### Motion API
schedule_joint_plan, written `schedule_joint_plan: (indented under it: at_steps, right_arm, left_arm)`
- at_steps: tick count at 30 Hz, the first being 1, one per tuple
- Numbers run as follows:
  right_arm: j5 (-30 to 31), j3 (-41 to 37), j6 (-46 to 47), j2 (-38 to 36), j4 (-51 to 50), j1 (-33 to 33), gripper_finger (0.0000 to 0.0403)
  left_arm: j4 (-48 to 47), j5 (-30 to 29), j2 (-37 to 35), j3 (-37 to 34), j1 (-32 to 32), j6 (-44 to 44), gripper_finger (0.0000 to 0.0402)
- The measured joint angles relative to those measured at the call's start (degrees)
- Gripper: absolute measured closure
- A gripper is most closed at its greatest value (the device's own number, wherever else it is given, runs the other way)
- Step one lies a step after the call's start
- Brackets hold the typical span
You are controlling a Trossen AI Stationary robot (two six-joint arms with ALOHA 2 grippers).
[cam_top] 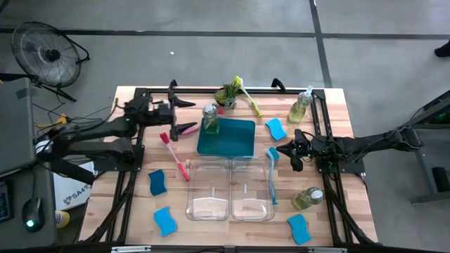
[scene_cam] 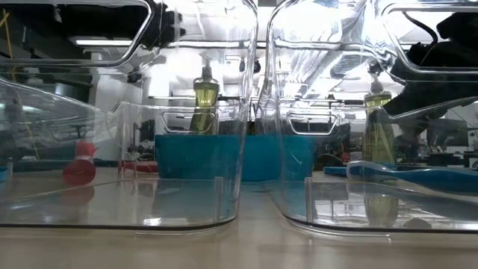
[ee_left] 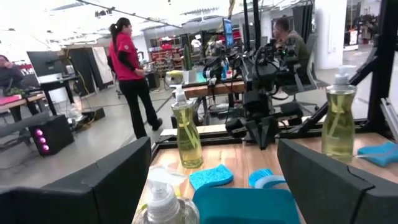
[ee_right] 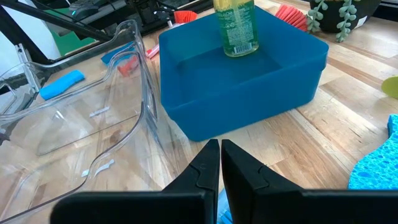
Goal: Pick & Place Kitchen Sink Supplies
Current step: Put the green dish soap into the blue bin
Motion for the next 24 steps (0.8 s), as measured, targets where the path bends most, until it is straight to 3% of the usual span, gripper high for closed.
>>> schedule_joint_plan:
  at_steps: [6,13,18,24]
  right_arm:
    - [0.02,0.00,0.00,0.00,0.00,-0.01,0.0391]
    - [0.01,-0.01,0.01,-0.01,0.00,-0.01,0.0391]
    - [0.02,-0.01,0.02,0.00,0.02,-0.01,0.0391]
    - [0.01,-0.01,0.01,-0.01,0.01,-0.02,0.0391]
  left_arm:
    - [-14.23,-2.02,-13.48,-0.81,0.00,1.65,0.0057]
    - [-14.85,-1.97,-26.11,-8.99,-0.02,-5.61,0.0057]
    - [-15.93,-1.13,-31.64,-12.57,-0.51,-8.64,0.0057]
    - [-16.18,-2.88,-33.52,-15.54,-8.05,-8.64,0.0057]
